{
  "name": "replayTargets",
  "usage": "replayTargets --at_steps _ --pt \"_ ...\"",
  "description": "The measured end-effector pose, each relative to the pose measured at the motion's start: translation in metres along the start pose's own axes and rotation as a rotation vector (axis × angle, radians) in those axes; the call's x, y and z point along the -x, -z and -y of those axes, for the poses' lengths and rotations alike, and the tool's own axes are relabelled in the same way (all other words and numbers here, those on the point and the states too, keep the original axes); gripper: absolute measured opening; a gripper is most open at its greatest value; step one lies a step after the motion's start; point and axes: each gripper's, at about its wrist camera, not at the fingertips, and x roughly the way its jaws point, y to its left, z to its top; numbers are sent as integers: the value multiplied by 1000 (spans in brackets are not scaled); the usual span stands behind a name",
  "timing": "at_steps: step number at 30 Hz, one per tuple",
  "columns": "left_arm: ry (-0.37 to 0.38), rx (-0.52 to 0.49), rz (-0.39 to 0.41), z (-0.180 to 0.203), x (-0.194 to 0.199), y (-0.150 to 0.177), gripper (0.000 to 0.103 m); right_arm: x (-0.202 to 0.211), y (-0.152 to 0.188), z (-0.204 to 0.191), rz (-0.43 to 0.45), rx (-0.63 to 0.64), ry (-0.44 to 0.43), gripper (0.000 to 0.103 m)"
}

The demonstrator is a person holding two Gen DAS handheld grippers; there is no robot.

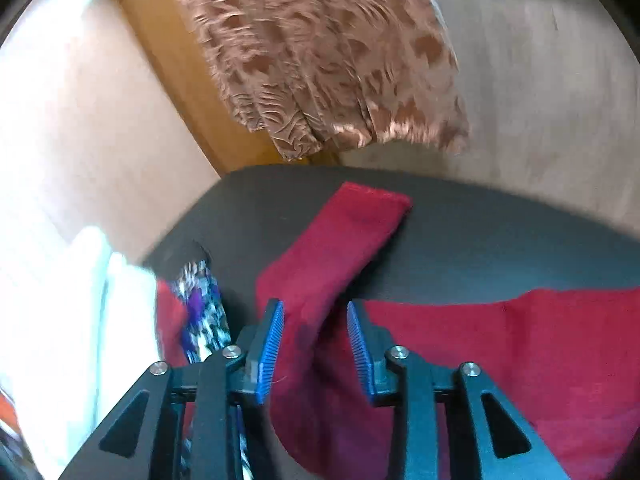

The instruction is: Fold clothes

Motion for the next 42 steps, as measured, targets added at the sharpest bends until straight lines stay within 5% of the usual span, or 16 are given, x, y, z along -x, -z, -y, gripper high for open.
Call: replayTargets --at_steps 6,13,16,23,27,32,34,36,42 --pt "-140 -183 -122 34 -48 -5 37 2 0 5 10 -25 -46 101" --pt "-191 -127 -222 13 -90 0 35 0 -2 4 6 -16 -48 103" --pt "-35 41 -209 -6 -83 -2 7 -1 -2 3 2 -7 -40 103" --pt "547 442 -53 -51 -31 -4 5 -3 -2 0 -8 11 -17 103" --pt "828 502 2 -49 3 1 5 -3 -2 -2 -11 18 -7 103" --pt "1025 467 2 -20 42 16 5 -4 -2 -1 -13 20 -5 103" --pt "1084 461 -5 -8 53 30 5 -4 -2 -2 -14 22 -5 103" --pt "1067 411 -2 5 62 45 5 -4 -2 -2 -15 22 -4 103" --pt "878 168 -20 50 79 103 13 -3 -2 -1 -15 17 -12 103"
